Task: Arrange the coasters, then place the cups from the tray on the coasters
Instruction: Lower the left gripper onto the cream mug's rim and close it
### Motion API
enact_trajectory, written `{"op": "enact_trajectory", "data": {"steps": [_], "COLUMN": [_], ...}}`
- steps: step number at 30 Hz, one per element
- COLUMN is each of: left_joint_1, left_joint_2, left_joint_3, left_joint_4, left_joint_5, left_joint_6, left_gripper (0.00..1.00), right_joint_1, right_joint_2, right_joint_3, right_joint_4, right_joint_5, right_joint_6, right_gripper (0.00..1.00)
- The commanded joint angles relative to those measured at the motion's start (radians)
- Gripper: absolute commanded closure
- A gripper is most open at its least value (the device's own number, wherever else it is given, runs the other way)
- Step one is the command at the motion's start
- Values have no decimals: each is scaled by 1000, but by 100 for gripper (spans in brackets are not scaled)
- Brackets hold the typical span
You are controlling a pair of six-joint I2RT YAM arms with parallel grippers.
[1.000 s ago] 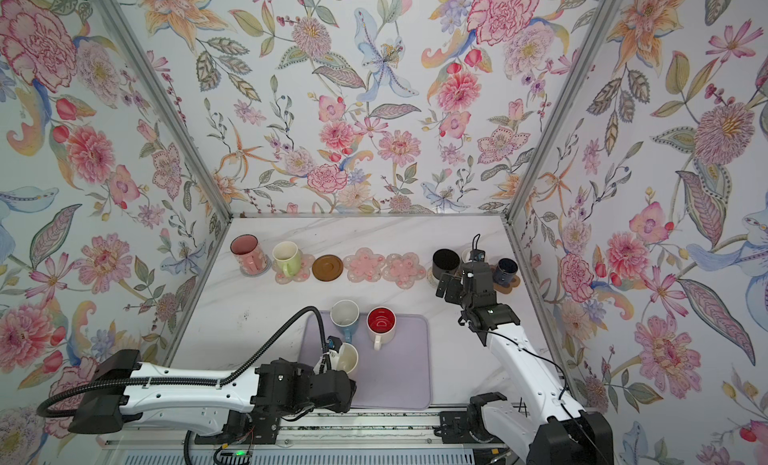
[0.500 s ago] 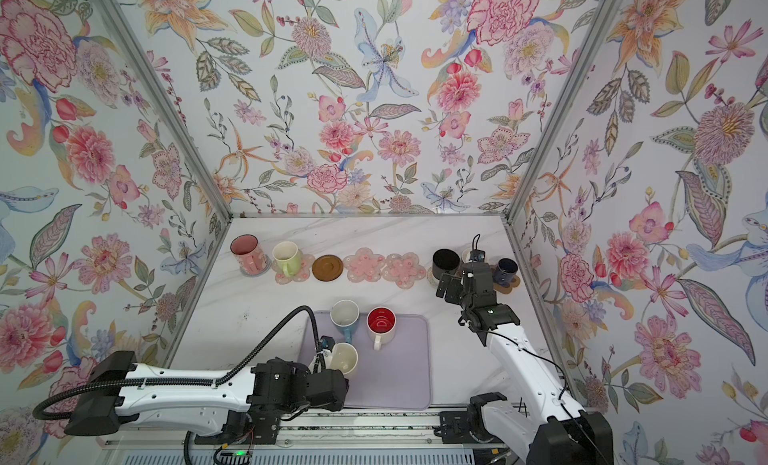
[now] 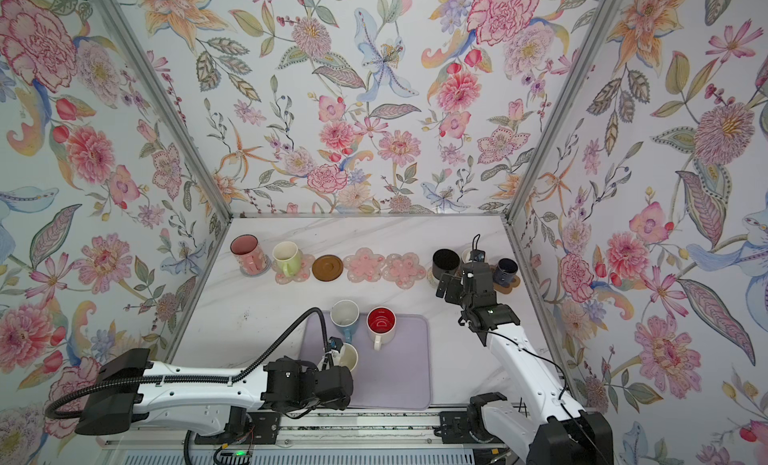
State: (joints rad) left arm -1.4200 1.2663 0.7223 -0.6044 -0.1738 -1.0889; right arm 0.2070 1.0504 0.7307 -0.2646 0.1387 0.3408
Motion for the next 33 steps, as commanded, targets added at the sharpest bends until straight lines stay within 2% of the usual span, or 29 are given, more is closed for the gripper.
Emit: {"op": "enact_trajectory", "data": {"steps": [1, 7, 18, 27, 33], "left_joint_1": [23, 41, 54, 54, 55], "left_joint_2": [6, 4, 3, 11, 15], "left_joint_3": [19, 19, 17, 26, 40], "left_joint_4": [-9, -17, -29, -53, -89], "left_joint_5": [10, 14, 33, 41, 25], "left_joint_6": [24, 37, 30, 28, 23], "left_gripper": [26, 32, 53, 65, 84], "right_joint_1": [-7, -6, -7, -7, -7], "right_joint_2": [-15, -14, -9, 3, 14], "right_joint_3": [-5, -5, -4, -2, -3], "right_joint_4": [-2, -3, 2, 12, 20], "right_joint_5": [1, 0, -2, -15, -20], "right_joint_6": [1, 1, 1, 0, -2], "right_gripper": [1, 1, 1, 1, 1]}}
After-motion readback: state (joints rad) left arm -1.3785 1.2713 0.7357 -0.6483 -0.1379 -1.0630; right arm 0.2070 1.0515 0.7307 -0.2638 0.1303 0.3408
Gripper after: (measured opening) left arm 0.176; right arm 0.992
